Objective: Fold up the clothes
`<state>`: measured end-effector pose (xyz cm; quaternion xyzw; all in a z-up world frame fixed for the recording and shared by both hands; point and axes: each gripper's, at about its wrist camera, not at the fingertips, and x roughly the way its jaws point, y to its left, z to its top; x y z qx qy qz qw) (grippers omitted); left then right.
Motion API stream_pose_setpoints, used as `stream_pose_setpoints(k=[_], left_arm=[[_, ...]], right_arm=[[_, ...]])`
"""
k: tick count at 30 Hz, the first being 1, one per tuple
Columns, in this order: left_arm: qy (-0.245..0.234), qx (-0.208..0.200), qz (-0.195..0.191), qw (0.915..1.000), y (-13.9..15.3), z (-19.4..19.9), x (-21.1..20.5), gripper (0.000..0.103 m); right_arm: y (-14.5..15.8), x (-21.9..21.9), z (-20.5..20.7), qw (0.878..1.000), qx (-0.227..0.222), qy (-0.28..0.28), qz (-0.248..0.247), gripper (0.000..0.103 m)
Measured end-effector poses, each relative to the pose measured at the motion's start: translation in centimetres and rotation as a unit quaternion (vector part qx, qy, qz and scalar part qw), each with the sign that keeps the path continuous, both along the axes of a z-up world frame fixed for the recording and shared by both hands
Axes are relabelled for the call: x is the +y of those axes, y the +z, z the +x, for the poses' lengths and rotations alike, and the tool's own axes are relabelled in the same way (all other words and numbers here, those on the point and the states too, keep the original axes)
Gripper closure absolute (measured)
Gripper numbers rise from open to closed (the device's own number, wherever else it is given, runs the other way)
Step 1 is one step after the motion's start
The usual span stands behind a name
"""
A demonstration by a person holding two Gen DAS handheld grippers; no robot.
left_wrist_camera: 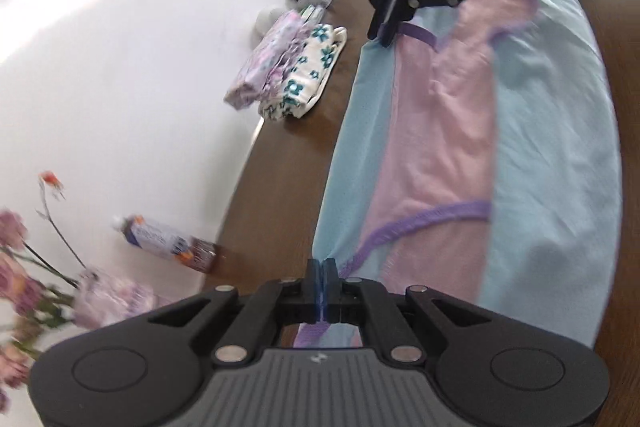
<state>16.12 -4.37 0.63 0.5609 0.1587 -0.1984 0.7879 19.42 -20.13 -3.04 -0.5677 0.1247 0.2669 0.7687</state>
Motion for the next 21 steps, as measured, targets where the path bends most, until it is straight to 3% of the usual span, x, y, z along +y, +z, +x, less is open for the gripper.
stream_pose_setpoints(k=[3,9,16,19,21], left_arm=[[-0.007,-0.015,0.019,0.9997,-1.3,-1.4,0.1,0.103],[-0.021,-0.008,0.031,0.9992,-2.7,-3.4,0.7,0.099],[-0.010,0.013,0.015,0.9997,-2.2,-4.0,1.3,0.098],[0.001,0.035,-0.010,0.9994,-1.2,-3.9,1.7,0.096],[0.014,0.059,-0.040,0.9974,-0.1,-3.4,2.0,0.087]], right_arm=[[-1.1,0.0,-1.7,1.000,-0.011,0.014,-0.010,0.099],[-2.6,0.0,-4.0,0.998,-0.034,0.042,-0.033,0.099],[-3.1,-0.6,-5.5,0.998,-0.028,0.048,-0.036,0.096],[-1.9,-1.1,-5.6,1.000,-0.002,0.031,-0.001,0.084],[-0.7,-1.4,-5.5,0.999,0.026,0.015,0.035,0.075]])
